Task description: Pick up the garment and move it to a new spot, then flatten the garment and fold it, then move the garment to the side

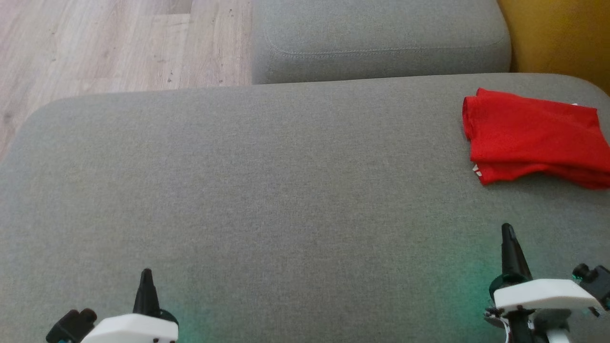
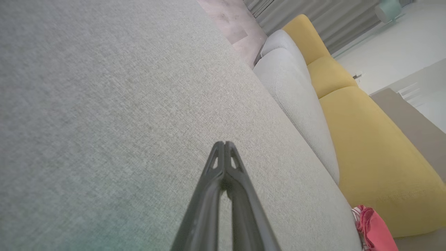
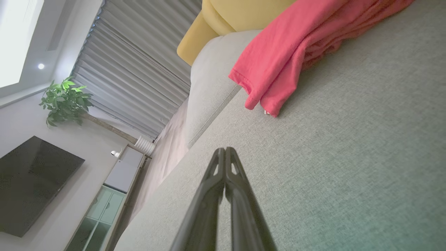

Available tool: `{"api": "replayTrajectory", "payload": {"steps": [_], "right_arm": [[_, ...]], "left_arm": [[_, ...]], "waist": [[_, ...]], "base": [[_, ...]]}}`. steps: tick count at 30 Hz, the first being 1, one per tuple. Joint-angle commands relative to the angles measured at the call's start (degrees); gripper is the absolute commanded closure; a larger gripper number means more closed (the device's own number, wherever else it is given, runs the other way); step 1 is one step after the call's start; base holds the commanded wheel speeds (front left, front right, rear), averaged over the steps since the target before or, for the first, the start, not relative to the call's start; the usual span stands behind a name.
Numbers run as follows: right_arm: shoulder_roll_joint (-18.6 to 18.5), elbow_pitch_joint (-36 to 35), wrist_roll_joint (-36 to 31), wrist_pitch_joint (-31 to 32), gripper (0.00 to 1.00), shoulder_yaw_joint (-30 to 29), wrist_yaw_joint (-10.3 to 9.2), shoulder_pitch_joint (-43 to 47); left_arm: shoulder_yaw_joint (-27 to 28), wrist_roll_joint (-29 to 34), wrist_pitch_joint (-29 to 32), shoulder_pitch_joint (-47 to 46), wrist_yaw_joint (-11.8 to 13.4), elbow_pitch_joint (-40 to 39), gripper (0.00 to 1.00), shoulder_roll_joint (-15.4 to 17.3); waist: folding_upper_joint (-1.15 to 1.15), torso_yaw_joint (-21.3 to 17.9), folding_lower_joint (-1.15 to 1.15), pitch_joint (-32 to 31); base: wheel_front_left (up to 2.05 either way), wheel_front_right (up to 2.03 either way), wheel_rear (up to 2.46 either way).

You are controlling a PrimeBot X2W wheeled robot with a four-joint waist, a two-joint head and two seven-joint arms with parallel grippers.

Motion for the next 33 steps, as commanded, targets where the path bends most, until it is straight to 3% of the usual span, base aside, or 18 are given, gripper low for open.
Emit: {"api": "replayTrajectory", "payload": {"steps": [1,33], "right_arm": [[-1.14,-2.18,1.61,0.29,1.00,0.23,-0.02,-2.95],[-1.24,-2.67,21.89,4.78,1.00,-2.15,-0.03,-5.18]], "left_arm": [[2.02,-1.15,0.38,-3.08,-0.52,-2.02,1.00,0.08],[8.72,-16.36,5.51,-5.80,-4.27,-2.93,1.00,-1.96]], "waist": [[0.00,-0.02,0.00,0.01],[0.00,-0.66,0.00,0.36]], "base": [[0.00,0.00,0.00],[0.00,0.00,0.00]]}}
